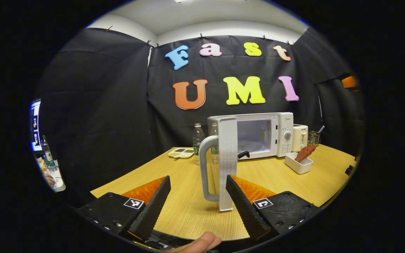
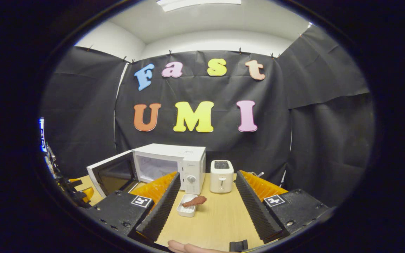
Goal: Open the microwave oven with the left hand, put the food in, and close the microwave oven.
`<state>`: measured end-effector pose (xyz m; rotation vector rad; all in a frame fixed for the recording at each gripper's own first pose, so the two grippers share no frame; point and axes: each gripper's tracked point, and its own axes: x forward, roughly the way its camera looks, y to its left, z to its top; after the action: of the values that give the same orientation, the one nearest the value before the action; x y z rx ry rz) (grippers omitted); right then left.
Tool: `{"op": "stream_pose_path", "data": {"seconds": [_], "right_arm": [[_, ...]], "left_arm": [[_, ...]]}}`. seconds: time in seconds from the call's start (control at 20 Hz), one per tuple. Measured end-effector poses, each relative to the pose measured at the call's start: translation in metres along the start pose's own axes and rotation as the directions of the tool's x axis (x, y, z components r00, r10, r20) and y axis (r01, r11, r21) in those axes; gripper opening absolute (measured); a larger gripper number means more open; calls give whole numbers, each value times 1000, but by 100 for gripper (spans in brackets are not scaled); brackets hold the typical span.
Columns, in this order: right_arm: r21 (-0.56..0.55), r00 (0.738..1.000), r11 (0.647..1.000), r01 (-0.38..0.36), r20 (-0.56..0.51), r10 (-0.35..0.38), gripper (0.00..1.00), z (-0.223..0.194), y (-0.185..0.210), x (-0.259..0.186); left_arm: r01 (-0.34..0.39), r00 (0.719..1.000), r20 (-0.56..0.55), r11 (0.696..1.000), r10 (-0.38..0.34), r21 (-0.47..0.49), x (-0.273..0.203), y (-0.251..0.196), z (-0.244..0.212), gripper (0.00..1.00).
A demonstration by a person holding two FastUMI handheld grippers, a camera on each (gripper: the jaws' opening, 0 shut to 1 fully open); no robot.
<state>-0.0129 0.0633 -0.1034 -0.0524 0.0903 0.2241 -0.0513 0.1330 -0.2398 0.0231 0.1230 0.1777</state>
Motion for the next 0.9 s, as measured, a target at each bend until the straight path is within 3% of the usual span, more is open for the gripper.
{"op": "stream_pose_path", "data": {"seconds": [0.05, 0.55, 0.6, 0.65, 0.9], "right_arm": [[-2, 1000, 1000, 3, -10, -3, 100, -3, 0, 4], [-30, 992, 1000, 10, -129, -13, 100, -18, -12, 59], [-40, 989, 999, 9, -146, -15, 91, -22, -13, 67], [-49, 987, 999, 7, -162, -15, 100, -25, -15, 76], [-33, 962, 998, -48, -270, 38, 100, -57, -17, 124]], "left_arm": [[9, 1000, 3, 1000, -9, -13, -6, -2, 5, 100], [83, 995, 52, 994, -80, -69, -17, -37, 89, 97], [93, 994, 63, 993, -89, -71, -16, -42, 100, 97], [102, 993, 74, 992, -96, -70, -16, -45, 109, 97], [71, 989, 133, 997, -69, -13, -5, -56, 155, 97]]}}
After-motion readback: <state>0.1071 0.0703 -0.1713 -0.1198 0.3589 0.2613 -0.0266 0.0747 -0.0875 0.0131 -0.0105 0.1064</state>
